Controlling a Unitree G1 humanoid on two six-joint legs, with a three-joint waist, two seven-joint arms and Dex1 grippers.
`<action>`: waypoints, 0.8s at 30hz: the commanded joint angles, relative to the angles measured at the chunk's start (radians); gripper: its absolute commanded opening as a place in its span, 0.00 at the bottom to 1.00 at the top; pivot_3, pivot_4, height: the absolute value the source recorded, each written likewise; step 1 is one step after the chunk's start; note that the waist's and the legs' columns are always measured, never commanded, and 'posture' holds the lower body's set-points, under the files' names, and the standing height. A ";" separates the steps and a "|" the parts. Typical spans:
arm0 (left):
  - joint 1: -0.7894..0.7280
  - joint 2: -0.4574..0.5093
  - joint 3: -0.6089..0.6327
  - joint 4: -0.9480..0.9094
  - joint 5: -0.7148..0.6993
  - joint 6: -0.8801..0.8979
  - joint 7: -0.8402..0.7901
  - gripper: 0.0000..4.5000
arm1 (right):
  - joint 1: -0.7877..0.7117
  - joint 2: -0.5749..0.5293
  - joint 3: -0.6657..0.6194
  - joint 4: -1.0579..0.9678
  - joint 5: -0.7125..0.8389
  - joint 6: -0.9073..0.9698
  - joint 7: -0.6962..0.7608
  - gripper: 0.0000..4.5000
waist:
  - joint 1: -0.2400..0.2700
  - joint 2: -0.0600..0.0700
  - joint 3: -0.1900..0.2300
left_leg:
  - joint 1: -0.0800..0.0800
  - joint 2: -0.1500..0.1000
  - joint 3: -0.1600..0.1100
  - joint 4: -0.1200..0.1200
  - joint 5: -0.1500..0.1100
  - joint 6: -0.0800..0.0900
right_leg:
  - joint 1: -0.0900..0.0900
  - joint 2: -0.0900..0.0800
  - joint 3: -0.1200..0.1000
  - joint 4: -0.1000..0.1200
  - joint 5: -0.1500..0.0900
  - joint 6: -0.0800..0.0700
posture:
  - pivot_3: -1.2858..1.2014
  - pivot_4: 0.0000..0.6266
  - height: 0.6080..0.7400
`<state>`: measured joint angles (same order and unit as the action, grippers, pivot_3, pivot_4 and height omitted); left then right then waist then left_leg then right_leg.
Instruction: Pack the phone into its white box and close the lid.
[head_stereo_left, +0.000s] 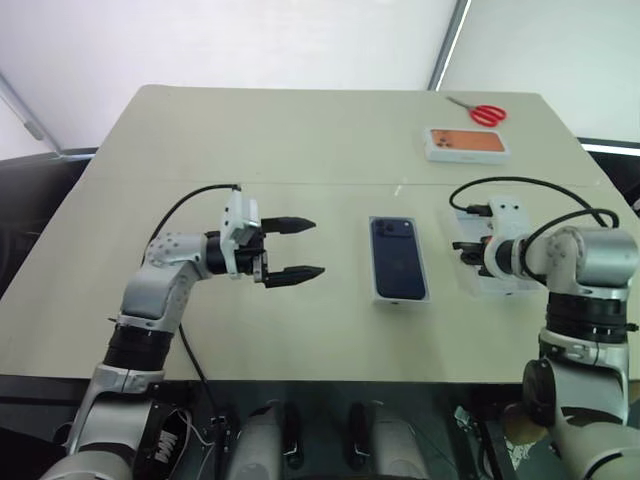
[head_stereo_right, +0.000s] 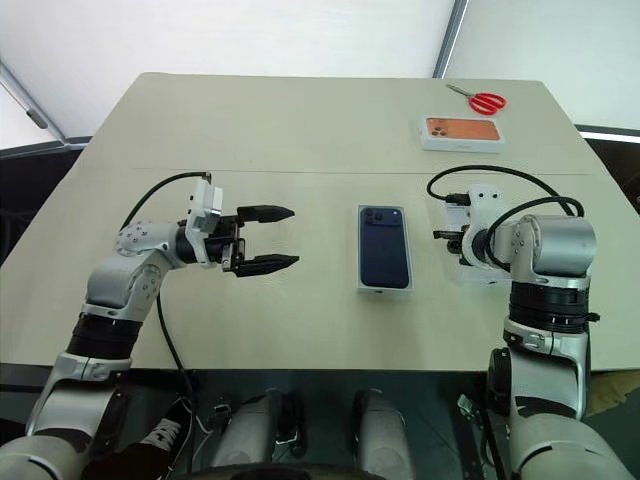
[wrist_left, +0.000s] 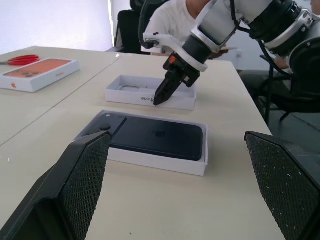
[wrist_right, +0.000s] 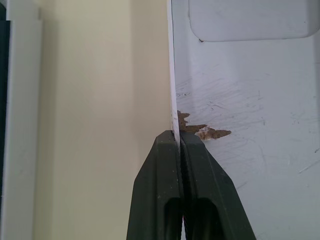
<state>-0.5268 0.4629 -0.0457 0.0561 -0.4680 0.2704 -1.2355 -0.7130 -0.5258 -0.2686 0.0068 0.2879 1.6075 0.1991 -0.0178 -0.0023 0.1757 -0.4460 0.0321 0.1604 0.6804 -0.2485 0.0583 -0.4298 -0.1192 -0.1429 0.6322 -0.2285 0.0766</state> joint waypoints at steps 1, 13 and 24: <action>-0.011 0.001 0.017 -0.022 -0.020 0.005 0.013 1.00 | -0.060 0.036 -0.057 -0.015 0.045 0.007 0.002 0.01 | 0.000 0.000 0.000 | 0.000 0.000 0.000 0.000 0.000 0.000 | 0.000 0.000 0.000 0.000 0.000 0.000 | 0.52 0.24 0.98; -0.050 -0.011 0.033 0.034 -0.039 0.128 0.099 1.00 | -0.236 0.205 -0.324 -0.064 0.253 0.007 0.117 0.01 | 0.007 0.002 0.001 | -0.001 0.000 0.000 0.000 0.000 0.001 | -0.001 0.001 -0.001 0.000 0.000 0.000 | 0.52 0.24 0.98; -0.050 -0.073 0.064 0.047 -0.009 0.107 0.267 1.00 | -0.086 0.394 -0.432 0.027 1.019 0.007 -0.254 0.01 | 0.002 0.003 0.002 | -0.001 -0.001 0.001 -0.001 0.000 0.001 | 0.000 0.001 0.000 0.000 0.000 0.000 | 0.52 0.24 0.98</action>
<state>-0.5649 0.3964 -0.0042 0.1167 -0.4802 0.4026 -0.9896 -0.8037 -0.1506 -0.6941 0.0494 1.1807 1.6074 0.0145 -0.0155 0.0003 0.1773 -0.4465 0.0311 0.1609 0.6792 -0.2489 0.0594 -0.4298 -0.1186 -0.1431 0.6325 -0.2283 0.0770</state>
